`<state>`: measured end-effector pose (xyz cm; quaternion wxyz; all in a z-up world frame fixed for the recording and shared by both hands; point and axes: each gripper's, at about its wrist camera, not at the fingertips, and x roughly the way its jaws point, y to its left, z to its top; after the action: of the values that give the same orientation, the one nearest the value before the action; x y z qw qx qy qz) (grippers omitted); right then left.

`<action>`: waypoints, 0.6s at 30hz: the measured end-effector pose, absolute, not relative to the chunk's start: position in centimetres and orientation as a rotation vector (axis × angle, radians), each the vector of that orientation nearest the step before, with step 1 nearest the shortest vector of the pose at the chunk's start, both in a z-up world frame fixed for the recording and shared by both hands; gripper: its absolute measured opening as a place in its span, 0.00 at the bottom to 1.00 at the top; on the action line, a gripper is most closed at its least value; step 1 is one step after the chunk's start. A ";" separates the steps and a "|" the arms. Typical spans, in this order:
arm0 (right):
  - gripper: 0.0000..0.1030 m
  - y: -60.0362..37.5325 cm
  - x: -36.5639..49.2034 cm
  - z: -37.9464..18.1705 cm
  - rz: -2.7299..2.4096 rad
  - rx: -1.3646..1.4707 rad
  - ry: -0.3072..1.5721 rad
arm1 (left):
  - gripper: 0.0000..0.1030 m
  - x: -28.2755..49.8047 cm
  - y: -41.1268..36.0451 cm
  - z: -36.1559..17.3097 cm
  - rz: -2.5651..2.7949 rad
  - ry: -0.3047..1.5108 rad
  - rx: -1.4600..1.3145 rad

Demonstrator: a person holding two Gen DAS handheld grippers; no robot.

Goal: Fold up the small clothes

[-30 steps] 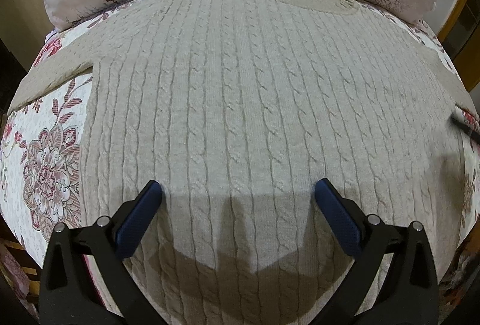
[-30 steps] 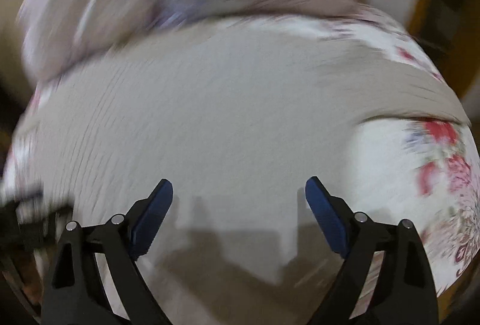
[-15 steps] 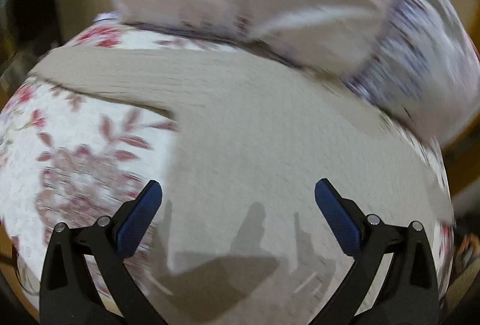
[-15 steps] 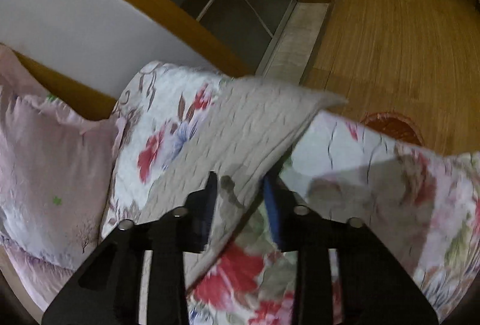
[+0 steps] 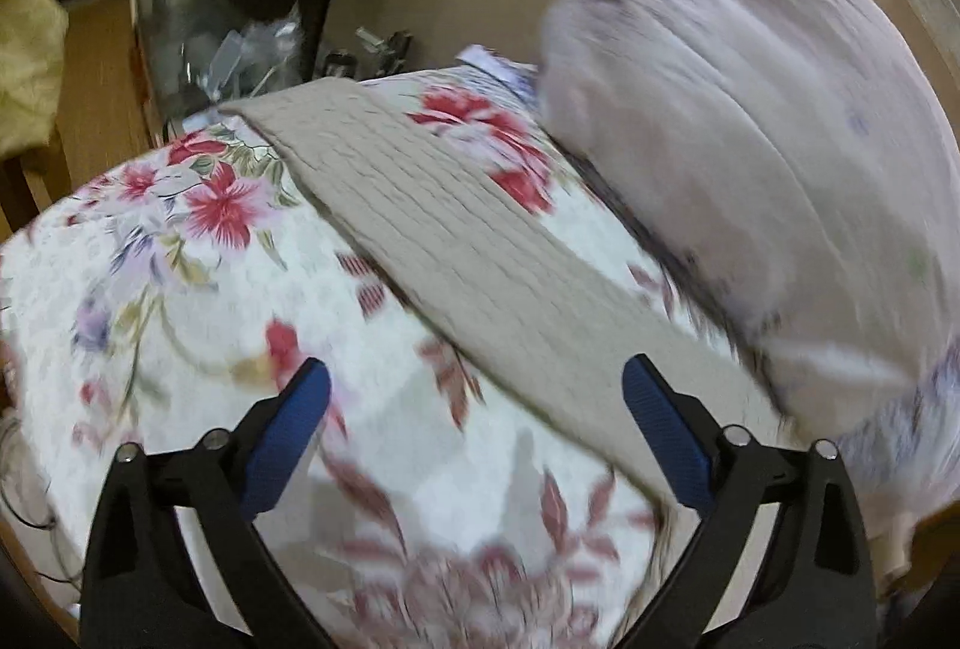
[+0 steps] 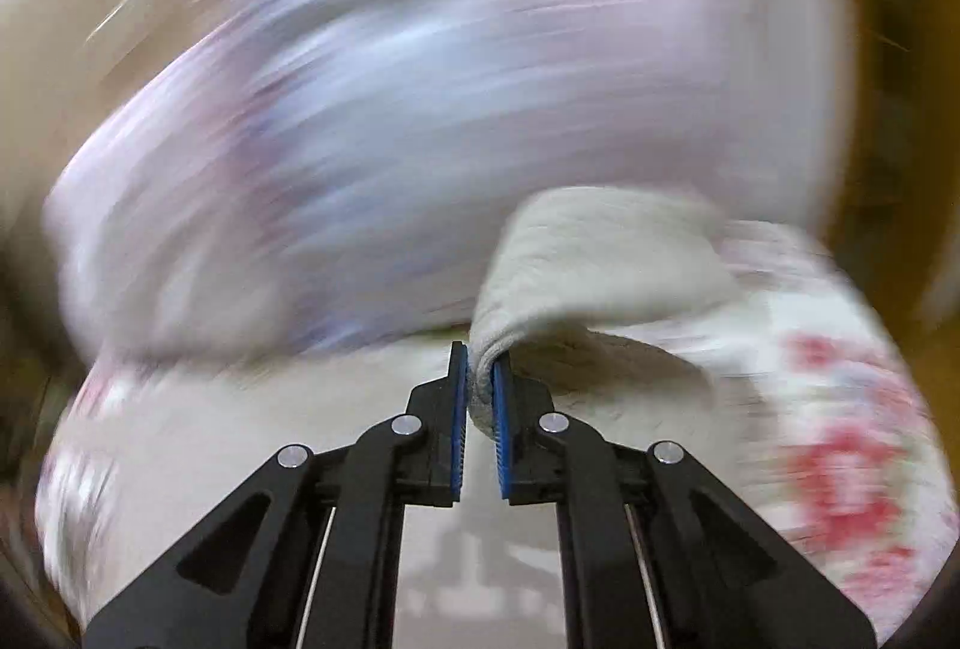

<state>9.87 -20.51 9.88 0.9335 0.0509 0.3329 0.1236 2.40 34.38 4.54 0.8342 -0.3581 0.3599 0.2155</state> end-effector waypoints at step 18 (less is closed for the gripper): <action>0.68 -13.0 6.4 4.5 0.225 0.082 0.927 | 0.07 6.2 46.2 0.2 0.489 0.739 -1.146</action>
<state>6.38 -13.04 4.52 0.8875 0.0396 0.4462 0.1085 6.19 46.17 0.19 0.7488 -0.5244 0.3380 0.2238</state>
